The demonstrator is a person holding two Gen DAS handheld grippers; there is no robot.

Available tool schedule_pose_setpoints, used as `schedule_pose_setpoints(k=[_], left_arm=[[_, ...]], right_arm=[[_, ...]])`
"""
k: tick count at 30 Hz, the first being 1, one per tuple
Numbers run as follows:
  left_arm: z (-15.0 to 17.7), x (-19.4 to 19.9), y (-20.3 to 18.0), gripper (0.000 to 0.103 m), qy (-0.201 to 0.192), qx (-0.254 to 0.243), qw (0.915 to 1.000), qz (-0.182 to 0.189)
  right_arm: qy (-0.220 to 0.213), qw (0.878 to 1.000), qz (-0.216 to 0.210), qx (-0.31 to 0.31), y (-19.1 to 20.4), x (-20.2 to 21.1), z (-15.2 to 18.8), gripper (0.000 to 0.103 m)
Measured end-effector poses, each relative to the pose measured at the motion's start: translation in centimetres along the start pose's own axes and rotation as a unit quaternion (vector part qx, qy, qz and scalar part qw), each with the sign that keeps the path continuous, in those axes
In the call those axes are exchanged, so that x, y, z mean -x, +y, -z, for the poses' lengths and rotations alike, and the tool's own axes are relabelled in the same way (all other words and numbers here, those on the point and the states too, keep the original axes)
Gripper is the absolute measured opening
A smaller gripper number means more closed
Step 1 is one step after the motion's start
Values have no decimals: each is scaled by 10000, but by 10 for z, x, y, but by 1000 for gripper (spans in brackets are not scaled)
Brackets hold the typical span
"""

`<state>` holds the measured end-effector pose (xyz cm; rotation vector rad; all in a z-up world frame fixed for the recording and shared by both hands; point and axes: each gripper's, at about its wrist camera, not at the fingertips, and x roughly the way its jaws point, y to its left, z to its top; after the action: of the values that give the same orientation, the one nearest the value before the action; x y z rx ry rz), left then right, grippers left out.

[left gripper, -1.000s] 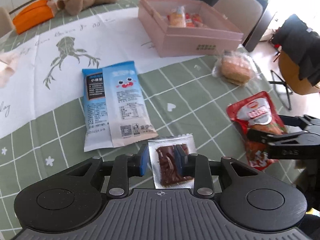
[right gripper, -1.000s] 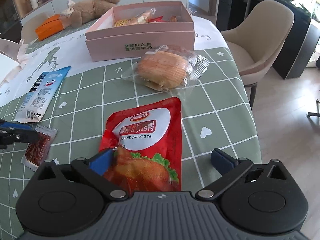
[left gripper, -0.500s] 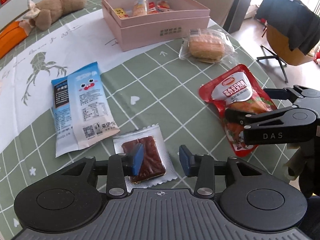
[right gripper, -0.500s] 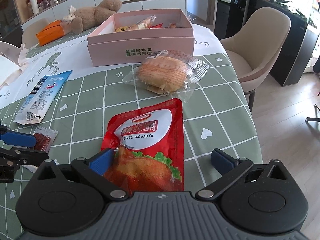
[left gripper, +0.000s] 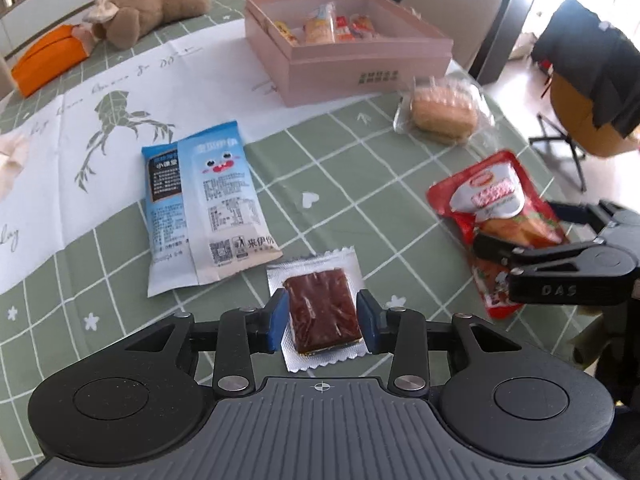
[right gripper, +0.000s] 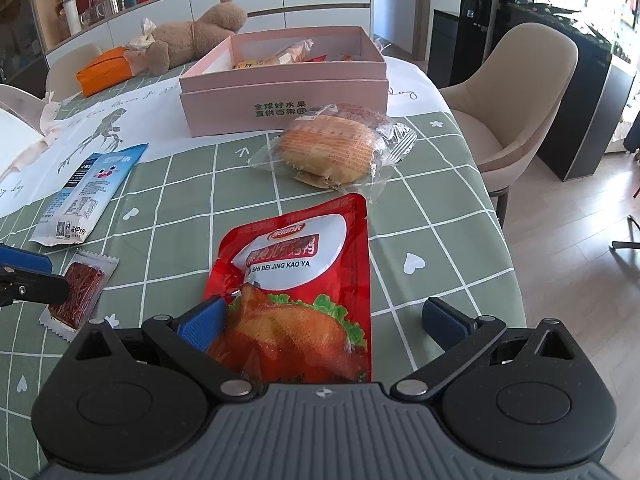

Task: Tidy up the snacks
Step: 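Lift both packets off the table toward the pink box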

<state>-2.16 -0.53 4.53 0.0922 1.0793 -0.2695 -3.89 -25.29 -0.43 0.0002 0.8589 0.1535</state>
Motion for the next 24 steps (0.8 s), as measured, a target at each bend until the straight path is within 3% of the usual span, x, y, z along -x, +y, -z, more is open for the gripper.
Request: schedule_pose_setpoints(k=[3, 9, 14, 19, 24], left_arm=[[4, -9, -5, 47, 151, -66, 9999, -40], [2, -14, -7, 46, 17, -97, 9999, -38], [3, -14, -7, 45, -63, -111, 9999, 0], [5, -13, -7, 45, -145, -86, 9999, -34], [7, -14, -8, 45, -170, -136, 9997, -83]], right_arm=[[-7, 10000, -17, 25, 0, 0, 1, 103], [49, 9999, -76, 100, 1, 2, 2, 103], [625, 9955, -502, 512, -3, 4, -10, 103], [523, 9932, -967, -396, -29, 26, -23, 102], [701, 9897, -768, -984, -29, 7, -32, 102]])
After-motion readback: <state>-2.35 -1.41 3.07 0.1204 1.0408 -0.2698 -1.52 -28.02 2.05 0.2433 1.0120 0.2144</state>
